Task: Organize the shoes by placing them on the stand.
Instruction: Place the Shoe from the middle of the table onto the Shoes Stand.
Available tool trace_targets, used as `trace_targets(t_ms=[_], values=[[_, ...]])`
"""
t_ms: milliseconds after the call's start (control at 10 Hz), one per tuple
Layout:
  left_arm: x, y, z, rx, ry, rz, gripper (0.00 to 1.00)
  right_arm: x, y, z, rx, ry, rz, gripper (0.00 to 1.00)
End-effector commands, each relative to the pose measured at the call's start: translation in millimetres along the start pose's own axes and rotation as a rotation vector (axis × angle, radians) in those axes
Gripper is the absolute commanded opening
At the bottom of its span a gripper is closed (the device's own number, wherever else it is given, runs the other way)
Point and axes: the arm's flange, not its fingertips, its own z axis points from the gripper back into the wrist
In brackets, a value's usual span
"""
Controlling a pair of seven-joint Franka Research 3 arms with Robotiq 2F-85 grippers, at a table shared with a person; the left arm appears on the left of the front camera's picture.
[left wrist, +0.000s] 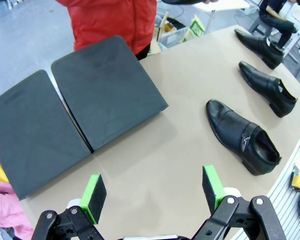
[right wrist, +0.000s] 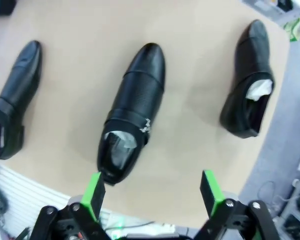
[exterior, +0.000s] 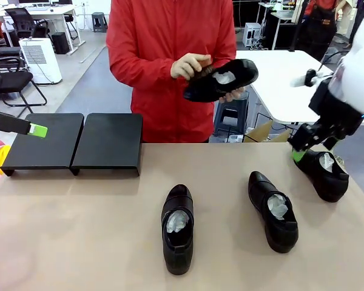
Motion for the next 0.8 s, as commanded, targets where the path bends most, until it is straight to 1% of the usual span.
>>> trace_targets(t_ms=[0, 200, 500, 600, 700], values=[[-1, 1, 0, -0.015, -0.006, -0.010, 1.00, 11, -27, -2, 0.027, 0.030, -0.004, 1.00], [-1, 1, 0, -0.015, -0.006, -0.010, 1.00, 8, -39, -6, 0.055, 0.035, -0.025, 1.00], [0, 0, 0, 0.000, 0.000, 0.000, 1.00, -5, -41, -6, 0.070, 0.021, -0.011, 1.00], [-3, -38, -2, -0.045, 0.031, -0.020, 1.00, -6, -47, -8, 0.080, 0.023, -0.027, 1.00], [-6, -89, -4, -0.063, 0.042, -0.078, 1.00, -6, -52, -12, 0.094, 0.037, -0.043, 1.00]])
